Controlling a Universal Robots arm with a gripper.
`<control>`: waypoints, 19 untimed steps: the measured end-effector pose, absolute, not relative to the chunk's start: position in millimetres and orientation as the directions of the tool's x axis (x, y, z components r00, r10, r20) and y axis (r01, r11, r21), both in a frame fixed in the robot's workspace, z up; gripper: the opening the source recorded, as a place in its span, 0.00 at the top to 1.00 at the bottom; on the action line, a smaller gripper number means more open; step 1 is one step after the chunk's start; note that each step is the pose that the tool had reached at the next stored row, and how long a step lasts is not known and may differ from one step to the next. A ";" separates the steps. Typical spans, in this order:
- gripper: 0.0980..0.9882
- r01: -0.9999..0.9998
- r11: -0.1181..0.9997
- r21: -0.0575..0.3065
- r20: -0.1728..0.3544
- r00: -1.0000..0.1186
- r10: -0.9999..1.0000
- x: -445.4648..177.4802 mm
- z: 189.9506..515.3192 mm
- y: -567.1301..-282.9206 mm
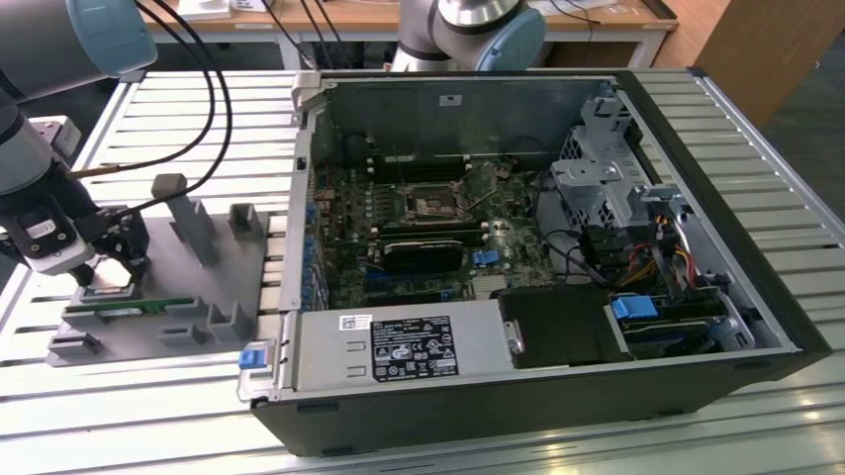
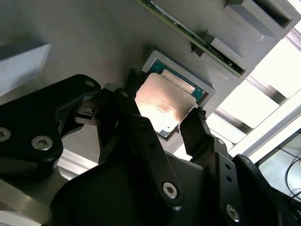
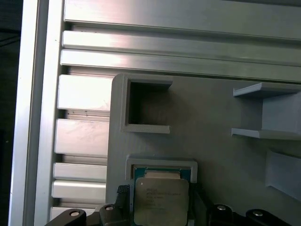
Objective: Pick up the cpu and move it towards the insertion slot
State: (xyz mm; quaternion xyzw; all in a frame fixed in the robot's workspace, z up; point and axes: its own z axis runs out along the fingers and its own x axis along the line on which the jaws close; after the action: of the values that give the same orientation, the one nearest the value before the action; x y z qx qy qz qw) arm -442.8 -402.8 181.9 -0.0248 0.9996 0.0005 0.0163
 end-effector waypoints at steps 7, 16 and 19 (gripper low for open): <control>0.39 -0.050 0.999 0.001 -0.033 -0.998 -0.049 -442.7 183.9 -402.8; 0.48 -0.050 0.999 0.001 -0.033 -0.998 -0.049 -442.8 184.1 -402.8; 0.48 -0.050 0.999 0.001 -0.033 -0.998 -0.050 -442.8 184.2 -402.8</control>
State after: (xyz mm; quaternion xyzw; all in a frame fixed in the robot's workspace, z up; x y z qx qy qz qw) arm -442.8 -402.8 184.2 -0.0248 0.9996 0.0009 0.0163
